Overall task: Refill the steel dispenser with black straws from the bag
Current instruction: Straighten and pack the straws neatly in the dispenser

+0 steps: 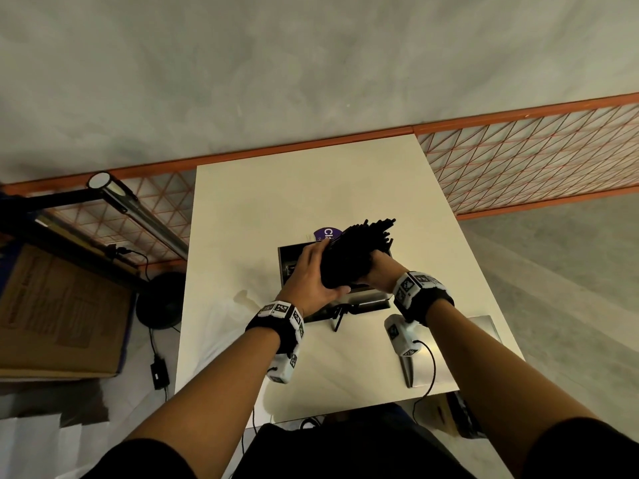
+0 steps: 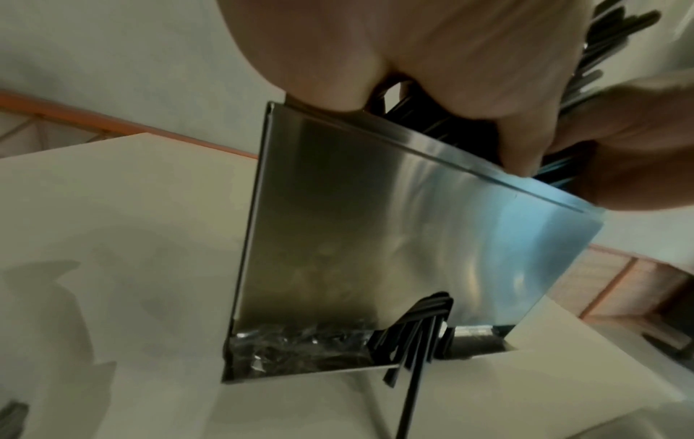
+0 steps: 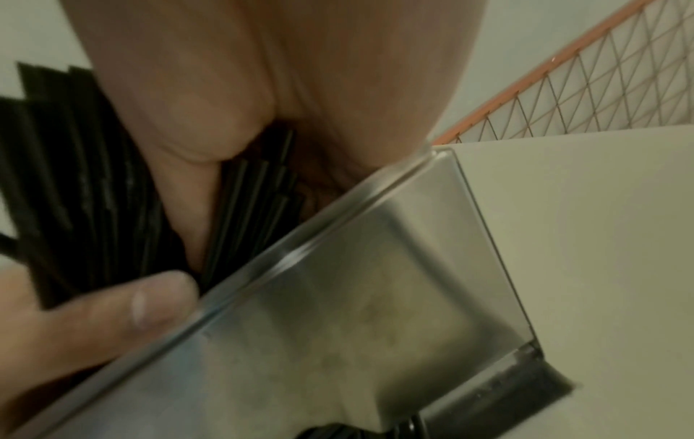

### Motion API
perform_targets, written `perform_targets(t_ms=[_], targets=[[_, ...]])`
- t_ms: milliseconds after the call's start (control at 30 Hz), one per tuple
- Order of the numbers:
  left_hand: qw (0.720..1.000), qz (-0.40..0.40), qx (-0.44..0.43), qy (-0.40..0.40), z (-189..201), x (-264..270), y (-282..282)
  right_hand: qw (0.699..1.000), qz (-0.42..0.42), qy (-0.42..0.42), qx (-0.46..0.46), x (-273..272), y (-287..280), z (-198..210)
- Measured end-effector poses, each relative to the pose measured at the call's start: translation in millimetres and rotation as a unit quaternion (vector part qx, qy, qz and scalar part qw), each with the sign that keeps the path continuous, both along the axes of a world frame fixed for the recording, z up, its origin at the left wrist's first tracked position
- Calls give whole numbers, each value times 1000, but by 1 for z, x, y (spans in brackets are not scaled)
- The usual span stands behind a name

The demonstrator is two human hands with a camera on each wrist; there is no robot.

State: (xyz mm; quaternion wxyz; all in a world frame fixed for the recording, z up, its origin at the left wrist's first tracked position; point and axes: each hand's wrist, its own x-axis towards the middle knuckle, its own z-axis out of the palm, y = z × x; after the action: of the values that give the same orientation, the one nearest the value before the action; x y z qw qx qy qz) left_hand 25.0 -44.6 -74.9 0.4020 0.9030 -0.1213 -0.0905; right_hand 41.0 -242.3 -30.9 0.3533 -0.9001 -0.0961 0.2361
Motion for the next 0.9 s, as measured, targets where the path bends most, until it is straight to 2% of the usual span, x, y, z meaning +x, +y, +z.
perform_targets(t_ms=[133, 267, 567, 700, 800, 900], targets=[[999, 32, 3, 1, -1, 2, -2, 996, -60, 19, 66, 2, -6, 3], [999, 51, -4, 13, -4, 4, -2, 994, -56, 14, 91, 6, -6, 5], [999, 51, 3, -20, -3, 3, -3, 998, -19, 64, 5, 13, -6, 21], [999, 48, -14, -10, -1, 2, -2, 992, -109, 61, 3, 6, -11, 15], [999, 25, -28, 6, 0, 0, -1, 975, -188, 76, 88, 0, -7, 10], [1000, 5, -20, 0, -2, -1, 0, 964, -211, 88, 139, -7, 8, 12]])
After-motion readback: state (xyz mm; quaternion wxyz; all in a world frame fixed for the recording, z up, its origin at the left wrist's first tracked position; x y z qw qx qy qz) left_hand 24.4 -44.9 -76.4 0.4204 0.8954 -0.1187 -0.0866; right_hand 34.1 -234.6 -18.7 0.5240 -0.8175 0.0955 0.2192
